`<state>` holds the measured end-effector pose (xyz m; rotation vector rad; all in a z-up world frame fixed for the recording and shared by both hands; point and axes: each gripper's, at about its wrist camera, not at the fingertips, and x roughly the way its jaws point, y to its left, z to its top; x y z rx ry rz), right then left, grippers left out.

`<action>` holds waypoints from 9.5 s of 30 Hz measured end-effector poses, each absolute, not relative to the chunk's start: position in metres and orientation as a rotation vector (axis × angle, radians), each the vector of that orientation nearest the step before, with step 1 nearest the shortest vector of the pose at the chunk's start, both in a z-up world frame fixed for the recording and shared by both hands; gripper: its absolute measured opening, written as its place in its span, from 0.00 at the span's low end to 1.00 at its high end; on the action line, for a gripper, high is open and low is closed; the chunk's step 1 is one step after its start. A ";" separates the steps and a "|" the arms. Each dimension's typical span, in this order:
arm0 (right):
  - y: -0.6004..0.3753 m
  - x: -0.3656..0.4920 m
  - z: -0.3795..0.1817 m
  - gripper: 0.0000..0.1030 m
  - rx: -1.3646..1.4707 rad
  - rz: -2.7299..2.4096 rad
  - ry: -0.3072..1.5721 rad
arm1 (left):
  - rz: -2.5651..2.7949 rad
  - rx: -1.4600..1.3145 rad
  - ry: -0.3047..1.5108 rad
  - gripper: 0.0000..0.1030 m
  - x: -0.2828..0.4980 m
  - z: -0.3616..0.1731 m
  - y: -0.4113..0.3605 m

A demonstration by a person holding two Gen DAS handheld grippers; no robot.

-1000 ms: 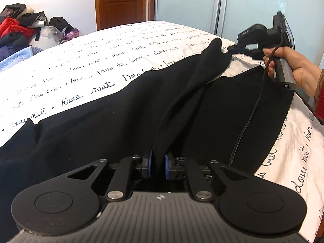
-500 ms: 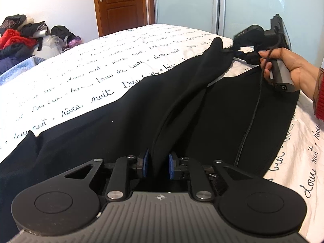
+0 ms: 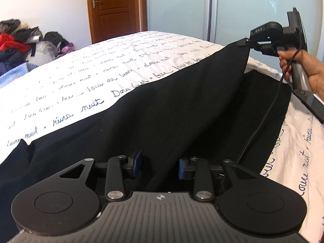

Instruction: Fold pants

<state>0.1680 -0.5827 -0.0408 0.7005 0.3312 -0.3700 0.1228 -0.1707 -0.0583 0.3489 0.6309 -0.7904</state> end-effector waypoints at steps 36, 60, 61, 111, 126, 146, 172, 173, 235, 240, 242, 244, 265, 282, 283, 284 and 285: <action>-0.539 0.081 -0.057 0.05 0.303 -0.536 0.604 | -0.943 0.465 0.533 0.14 0.071 -0.053 -0.147; -0.522 0.058 -0.027 0.25 0.184 -0.624 0.499 | -1.053 0.467 0.568 0.30 0.058 -0.051 -0.141; -0.516 0.057 -0.021 0.25 0.191 -0.574 0.478 | -1.063 0.456 0.568 0.31 0.057 -0.048 -0.138; -0.356 0.094 -0.005 0.32 0.075 0.181 0.602 | -0.425 0.329 0.635 0.52 0.106 -0.034 -0.039; -0.045 0.137 0.005 0.57 -0.728 0.823 0.347 | 0.153 -0.076 0.763 0.64 0.094 -0.006 0.171; 0.042 0.155 -0.050 0.14 -0.706 0.895 0.324 | -0.065 -0.894 0.836 0.50 0.102 -0.038 0.253; -0.054 0.170 -0.029 0.12 -0.359 0.839 0.589 | 0.134 -0.624 0.766 0.17 0.107 -0.034 0.231; -0.066 0.173 -0.035 0.17 -0.373 0.814 0.654 | 0.150 -0.596 0.763 0.21 0.107 -0.033 0.227; -0.548 0.086 -0.082 0.11 0.720 -0.433 0.343 | -0.632 0.082 0.709 0.73 0.128 -0.033 -0.193; -0.541 0.090 -0.075 0.08 0.615 -0.430 0.374 | -0.722 -0.021 0.818 0.71 0.139 -0.036 -0.211; -0.539 0.091 -0.073 0.07 0.587 -0.430 0.387 | -0.748 -0.061 0.862 0.71 0.143 -0.039 -0.216; -0.529 0.093 -0.067 0.07 0.501 -0.413 0.403 | -0.771 -0.108 0.899 0.71 0.148 -0.043 -0.219; -0.385 0.112 -0.046 0.06 -0.102 -0.126 0.487 | -0.922 -0.736 1.186 0.75 0.190 -0.075 -0.234; -0.329 0.106 -0.052 0.07 -0.267 -0.024 0.502 | -0.836 -0.736 1.236 0.11 0.198 -0.085 -0.227; -0.328 0.105 -0.053 0.07 -0.272 -0.028 0.502 | -0.833 -0.721 1.232 0.11 0.198 -0.084 -0.227; -0.329 0.104 -0.052 0.08 -0.274 -0.030 0.501 | -0.836 -0.714 1.229 0.10 0.197 -0.084 -0.227; -0.329 0.104 -0.052 0.08 -0.273 -0.030 0.507 | -0.835 -0.711 1.229 0.09 0.197 -0.084 -0.227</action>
